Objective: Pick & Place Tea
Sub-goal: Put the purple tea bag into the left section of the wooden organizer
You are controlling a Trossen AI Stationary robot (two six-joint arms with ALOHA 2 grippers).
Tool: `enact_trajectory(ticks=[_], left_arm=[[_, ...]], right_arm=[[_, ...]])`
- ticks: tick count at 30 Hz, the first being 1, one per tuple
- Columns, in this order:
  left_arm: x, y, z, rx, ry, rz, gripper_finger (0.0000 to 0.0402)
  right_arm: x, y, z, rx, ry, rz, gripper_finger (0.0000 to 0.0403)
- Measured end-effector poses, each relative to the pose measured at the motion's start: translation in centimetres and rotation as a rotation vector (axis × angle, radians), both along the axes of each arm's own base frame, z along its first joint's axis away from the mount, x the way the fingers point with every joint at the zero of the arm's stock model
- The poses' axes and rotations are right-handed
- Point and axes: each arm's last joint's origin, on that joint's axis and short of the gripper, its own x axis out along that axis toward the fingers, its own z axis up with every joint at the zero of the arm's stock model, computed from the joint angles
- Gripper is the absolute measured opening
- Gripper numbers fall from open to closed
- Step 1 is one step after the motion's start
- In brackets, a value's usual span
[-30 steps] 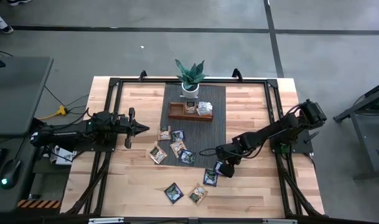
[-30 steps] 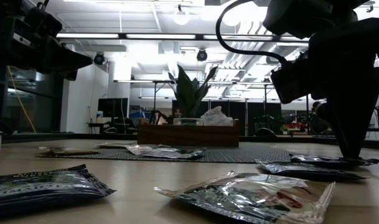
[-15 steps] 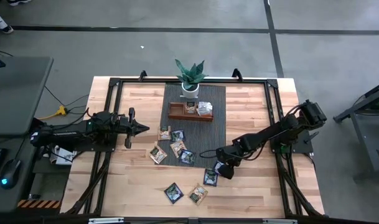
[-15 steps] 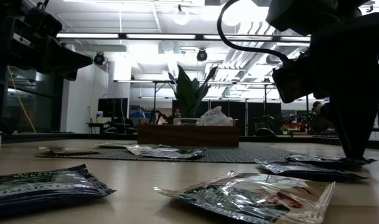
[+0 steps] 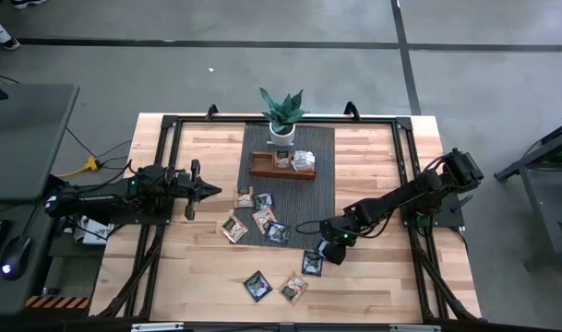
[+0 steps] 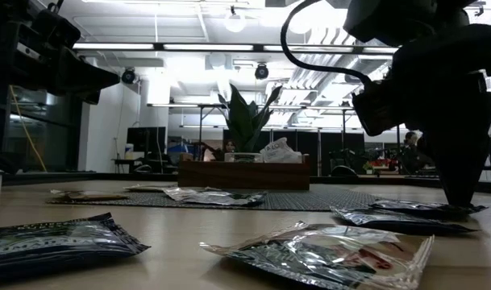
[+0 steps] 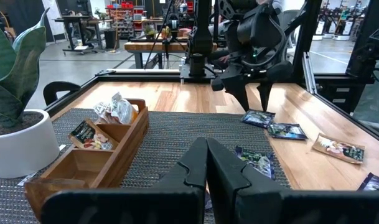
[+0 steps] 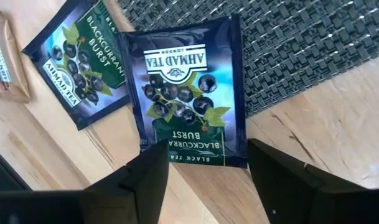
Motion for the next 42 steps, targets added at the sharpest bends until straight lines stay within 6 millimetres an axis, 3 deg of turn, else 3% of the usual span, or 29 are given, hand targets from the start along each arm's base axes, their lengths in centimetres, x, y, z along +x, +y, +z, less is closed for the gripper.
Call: enact_trajectory(ticks=[30,42], left_arm=[[0.00,0.00,0.00,0.000,0.000,0.000,0.0001],[0.00,0.00,-0.01,0.000,0.001,0.000,0.0001]], right_arm=[[-0.34,-0.27,-0.21,-0.031,0.045,-0.039,0.0079],[-0.36,-0.29,-0.26,-0.032,0.045,-0.029,0.0004]])
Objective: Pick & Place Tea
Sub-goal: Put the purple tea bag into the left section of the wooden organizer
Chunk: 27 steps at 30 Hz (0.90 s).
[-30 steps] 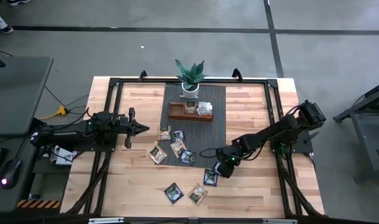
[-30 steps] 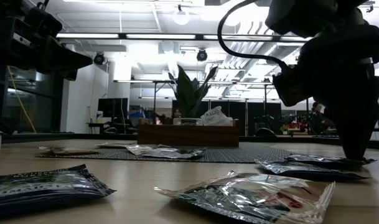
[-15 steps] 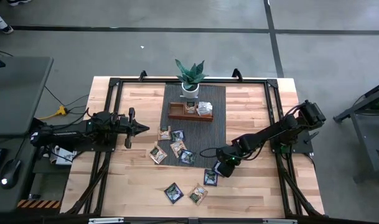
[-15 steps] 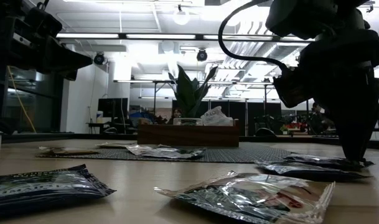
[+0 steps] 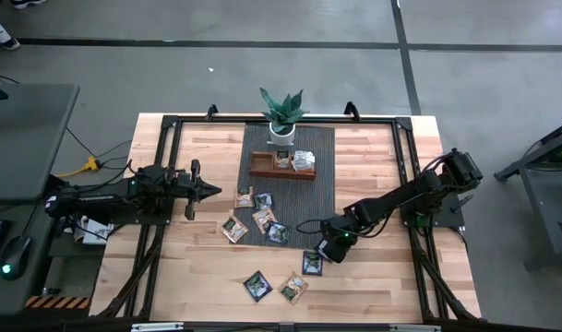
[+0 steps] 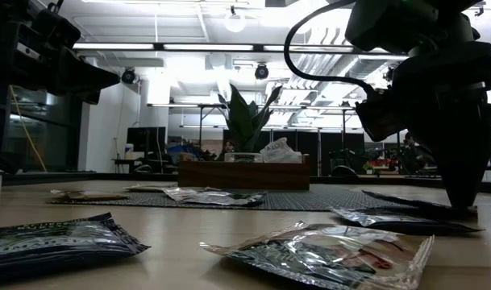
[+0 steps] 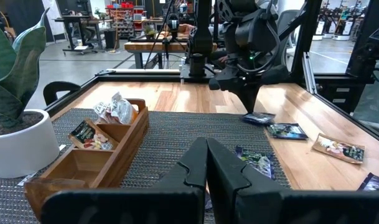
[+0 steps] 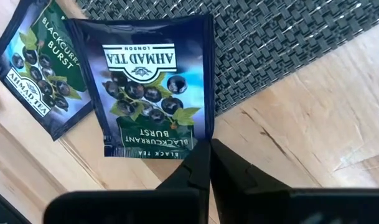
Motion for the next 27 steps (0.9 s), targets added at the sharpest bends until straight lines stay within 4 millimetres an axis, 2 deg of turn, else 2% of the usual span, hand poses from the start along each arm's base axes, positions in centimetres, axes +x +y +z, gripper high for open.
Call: enact_trajectory(ticks=[7,10,22,27], left_arm=[[0.0,0.0,0.0,0.000,0.000,0.000,0.0001],[0.0,0.0,0.0,0.000,0.000,0.000,0.0001],[0.0,0.0,0.0,0.000,0.000,0.000,0.0001],[0.0,0.0,0.0,0.000,0.000,0.000,0.0001]], right_arm=[[0.1,0.0,0.2,0.000,-0.010,0.002,0.0001],[0.3,0.1,1.1,-0.033,-0.002,0.011,0.0001],[2.1,0.3,8.2,-0.227,0.047,0.111,0.0000],[2.7,0.2,10.1,-0.277,0.062,0.148,0.0000]])
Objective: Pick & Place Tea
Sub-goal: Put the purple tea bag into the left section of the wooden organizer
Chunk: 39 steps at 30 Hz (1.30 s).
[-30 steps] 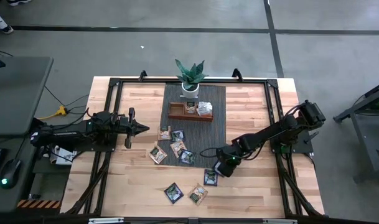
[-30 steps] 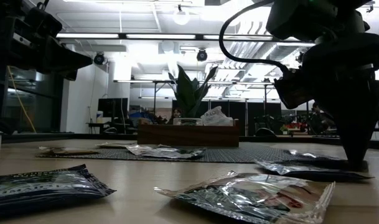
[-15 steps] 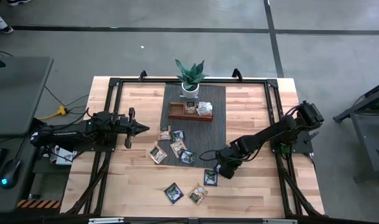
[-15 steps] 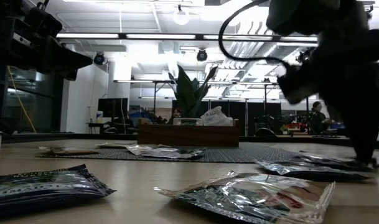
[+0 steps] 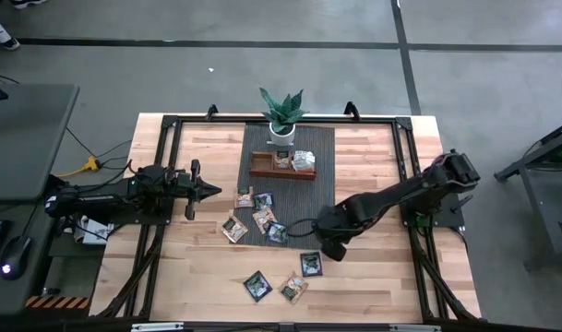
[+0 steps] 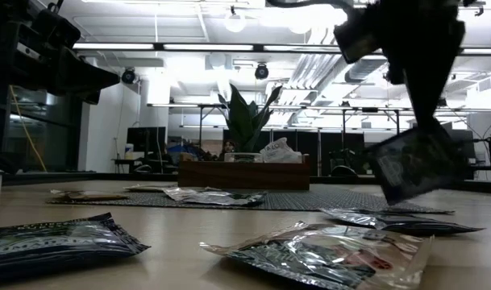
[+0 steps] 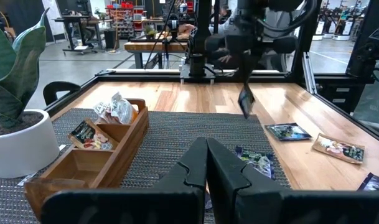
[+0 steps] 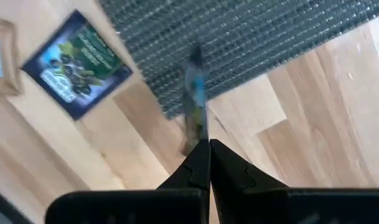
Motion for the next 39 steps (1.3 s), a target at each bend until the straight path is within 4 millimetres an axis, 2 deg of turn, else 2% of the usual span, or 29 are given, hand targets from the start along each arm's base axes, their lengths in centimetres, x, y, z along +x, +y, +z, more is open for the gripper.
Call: enact_trajectory(ticks=[7,16,26,39], left_arm=[[0.0,0.0,0.0,0.000,0.000,0.000,0.0001],[0.0,0.0,0.0,0.000,0.000,0.000,0.0001],[0.0,0.0,0.0,0.000,0.000,0.000,0.0001],[0.0,0.0,0.0,0.000,0.000,0.000,0.0001]], right_arm=[[1.4,-0.1,0.7,-0.033,0.030,0.054,0.0000],[3.4,-0.1,0.6,-0.067,0.026,0.102,0.0000],[4.7,-0.1,-0.7,-0.056,0.005,0.118,0.0000],[5.6,-0.3,-0.7,-0.107,-0.090,0.187,0.0000]])
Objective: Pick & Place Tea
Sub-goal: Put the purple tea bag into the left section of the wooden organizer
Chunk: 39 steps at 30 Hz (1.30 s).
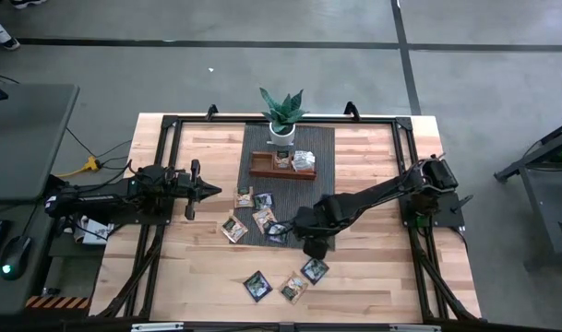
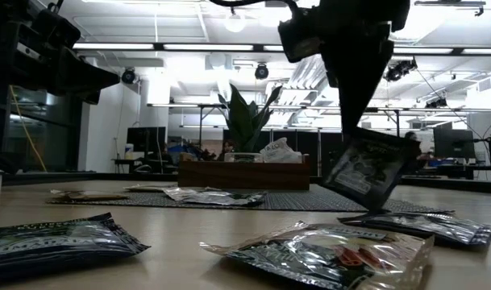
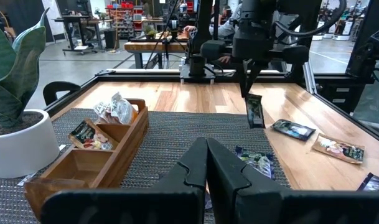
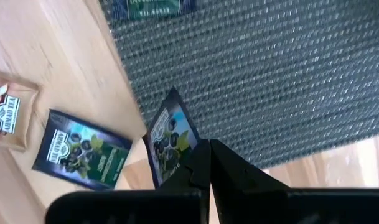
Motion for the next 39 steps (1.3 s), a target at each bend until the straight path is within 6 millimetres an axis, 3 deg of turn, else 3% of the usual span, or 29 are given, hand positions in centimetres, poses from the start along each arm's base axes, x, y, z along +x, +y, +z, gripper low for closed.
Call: enact_trajectory(ticks=[26,39], left_arm=[[0.00,0.01,-0.01,0.022,0.000,0.002,0.0001],[0.01,-0.01,0.86,0.034,-0.090,-0.004,0.0001]], right_arm=[[0.50,0.06,0.09,-0.030,-0.059,0.045,0.0000],[0.50,0.08,0.09,-0.021,-0.057,0.039,0.0000]])
